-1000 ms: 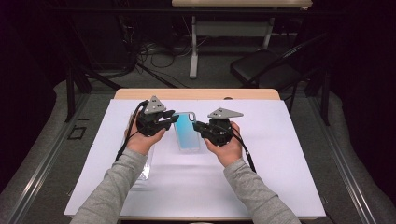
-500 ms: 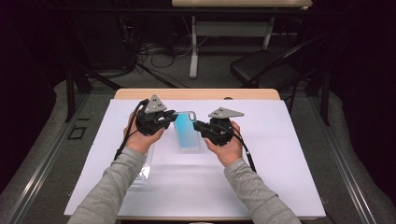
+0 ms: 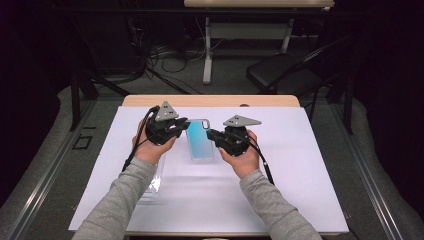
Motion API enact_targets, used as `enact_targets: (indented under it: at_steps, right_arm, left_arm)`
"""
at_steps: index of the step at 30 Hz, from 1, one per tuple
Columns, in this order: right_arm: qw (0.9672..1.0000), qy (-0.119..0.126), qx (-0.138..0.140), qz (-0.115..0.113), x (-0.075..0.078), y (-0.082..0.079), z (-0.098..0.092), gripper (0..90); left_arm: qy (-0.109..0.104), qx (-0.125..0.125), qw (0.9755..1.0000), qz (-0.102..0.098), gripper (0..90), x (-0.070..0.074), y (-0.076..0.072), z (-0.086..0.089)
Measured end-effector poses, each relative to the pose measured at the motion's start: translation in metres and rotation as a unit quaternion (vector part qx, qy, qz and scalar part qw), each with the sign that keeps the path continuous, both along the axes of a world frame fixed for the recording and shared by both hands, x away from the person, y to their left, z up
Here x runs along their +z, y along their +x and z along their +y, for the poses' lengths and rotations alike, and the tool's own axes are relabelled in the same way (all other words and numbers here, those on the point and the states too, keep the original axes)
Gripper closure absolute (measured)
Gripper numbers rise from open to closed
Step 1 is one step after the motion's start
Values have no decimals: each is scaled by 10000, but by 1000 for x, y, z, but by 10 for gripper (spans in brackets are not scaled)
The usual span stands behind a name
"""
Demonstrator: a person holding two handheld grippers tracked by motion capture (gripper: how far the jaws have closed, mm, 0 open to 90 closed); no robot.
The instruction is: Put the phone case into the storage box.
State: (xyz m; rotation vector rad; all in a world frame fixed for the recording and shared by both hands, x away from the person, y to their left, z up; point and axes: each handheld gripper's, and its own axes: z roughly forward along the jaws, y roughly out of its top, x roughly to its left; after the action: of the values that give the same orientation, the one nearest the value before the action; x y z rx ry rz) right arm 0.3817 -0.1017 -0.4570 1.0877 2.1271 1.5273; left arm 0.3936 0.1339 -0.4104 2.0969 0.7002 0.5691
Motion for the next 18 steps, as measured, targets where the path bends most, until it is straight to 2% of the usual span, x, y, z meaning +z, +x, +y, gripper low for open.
enact_targets:
  at_steps: [18]
  right_arm:
    - [10000, 57, 20, 32, -1, 1, 0, 832]
  left_arm:
    - [-101, -29, 9999, 121, 806, 1, 2, 3]
